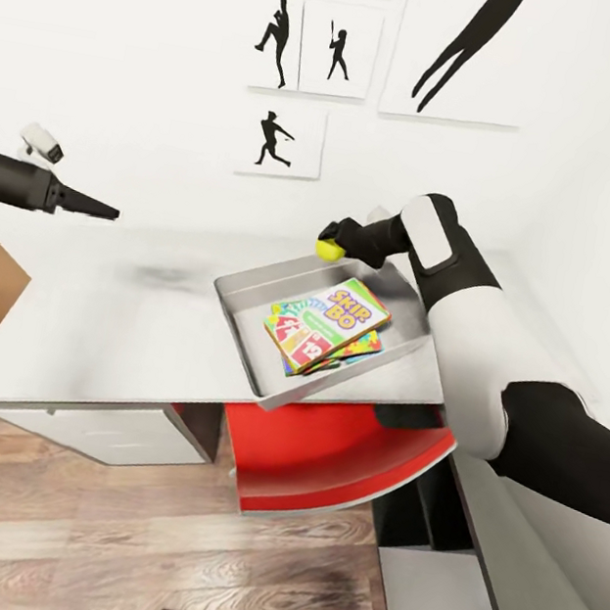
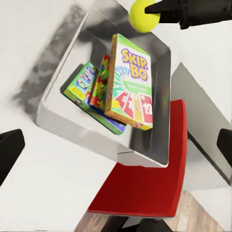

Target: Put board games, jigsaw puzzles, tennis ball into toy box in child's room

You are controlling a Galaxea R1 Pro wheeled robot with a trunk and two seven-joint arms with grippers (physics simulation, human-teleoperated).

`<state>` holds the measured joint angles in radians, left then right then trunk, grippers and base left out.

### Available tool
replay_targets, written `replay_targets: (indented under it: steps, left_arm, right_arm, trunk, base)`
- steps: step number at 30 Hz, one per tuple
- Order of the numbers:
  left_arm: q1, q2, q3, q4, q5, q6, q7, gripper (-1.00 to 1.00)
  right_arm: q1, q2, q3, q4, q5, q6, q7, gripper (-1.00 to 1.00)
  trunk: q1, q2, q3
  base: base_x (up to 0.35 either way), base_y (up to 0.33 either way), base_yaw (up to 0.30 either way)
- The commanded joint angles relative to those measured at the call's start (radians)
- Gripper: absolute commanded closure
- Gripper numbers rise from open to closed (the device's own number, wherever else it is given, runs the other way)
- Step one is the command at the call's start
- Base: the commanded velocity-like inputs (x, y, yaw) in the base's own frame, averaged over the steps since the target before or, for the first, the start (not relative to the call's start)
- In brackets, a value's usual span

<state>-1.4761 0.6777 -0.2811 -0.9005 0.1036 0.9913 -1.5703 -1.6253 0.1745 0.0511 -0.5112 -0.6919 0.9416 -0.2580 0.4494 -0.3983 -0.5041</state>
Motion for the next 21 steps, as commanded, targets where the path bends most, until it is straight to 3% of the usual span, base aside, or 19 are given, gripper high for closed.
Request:
replay_targets:
  steps: [1,10,21]
  left_arm:
    - [-0.001,0.003,-0.001,0.011,0.007,0.008,0.0,-1.0]
    - [0.012,0.012,0.017,0.098,0.007,-0.022,0.0,-1.0]
    - [0.036,0.013,0.018,0.11,0.004,-0.03,0.0,-1.0]
  right_arm:
    - [-0.001,0.0,0.003,0.005,-0.011,0.001,-0.011,1.0]
    - [-0.001,0.0,0.003,0.072,-0.011,0.004,-0.01,1.0]
    - [-0.001,0.0,0.012,0.089,-0.009,0.013,-0.007,1.0]
  trunk:
    - [0.001,-0.002,0.0]
    - [0.001,-0.002,0.015]
    - [0.001,-0.002,0.032]
  base:
    - [0.0,0.0,0.119]
    - [0.0,0.0,0.131]
    - [-0.063,0.043,0.153]
